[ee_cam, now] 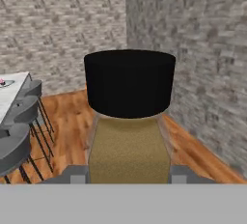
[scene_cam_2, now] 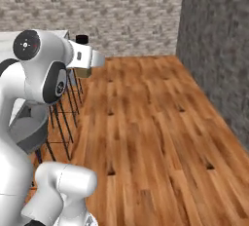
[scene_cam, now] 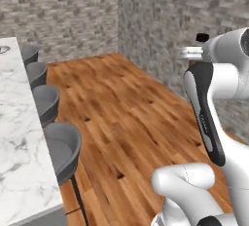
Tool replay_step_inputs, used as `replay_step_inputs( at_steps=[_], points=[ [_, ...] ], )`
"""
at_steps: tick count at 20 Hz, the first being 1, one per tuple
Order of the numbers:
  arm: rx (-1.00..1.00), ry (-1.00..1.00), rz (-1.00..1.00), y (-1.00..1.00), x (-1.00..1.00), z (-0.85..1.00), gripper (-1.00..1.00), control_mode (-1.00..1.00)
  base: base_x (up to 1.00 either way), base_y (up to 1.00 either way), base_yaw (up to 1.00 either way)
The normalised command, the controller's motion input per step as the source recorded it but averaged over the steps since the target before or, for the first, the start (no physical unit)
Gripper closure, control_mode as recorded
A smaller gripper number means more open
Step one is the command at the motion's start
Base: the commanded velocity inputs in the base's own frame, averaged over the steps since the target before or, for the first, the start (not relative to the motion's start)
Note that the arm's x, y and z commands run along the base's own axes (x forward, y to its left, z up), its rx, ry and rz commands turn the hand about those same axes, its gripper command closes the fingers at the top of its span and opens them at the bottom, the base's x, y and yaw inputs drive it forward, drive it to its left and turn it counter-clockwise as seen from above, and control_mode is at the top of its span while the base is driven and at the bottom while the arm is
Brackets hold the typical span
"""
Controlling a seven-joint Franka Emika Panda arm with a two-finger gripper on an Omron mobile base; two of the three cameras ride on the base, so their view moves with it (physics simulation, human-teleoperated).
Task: Take the cinnamon bottle from the cabinet and place it on the dining table, next to the plate with the cupcake. Then take the chocolate from the dining counter and place it on the cupcake plate.
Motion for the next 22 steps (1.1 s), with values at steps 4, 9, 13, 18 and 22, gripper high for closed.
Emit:
replay_step_inputs(
  at_steps=[4,9,13,18,22],
  points=[
    [0.00,0.00,0.00,0.00,0.00,0.00,1.00,1.00,1.00,-0.30,0.36],
    [0.00,0.00,0.00,0.00,0.00,0.00,1.00,1.00,1.00,-0.29,0.37],
    [0.00,0.00,0.00,0.00,0.00,0.00,1.00,1.00,1.00,-0.42,0.39],
    [0.00,0.00,0.00,0.00,0.00,0.00,1.00,1.00,1.00,-0.65,0.36],
    [0.00,0.00,0.00,0.00,0.00,0.00,1.00,1.00,1.00,-0.66,0.37]
  ],
)
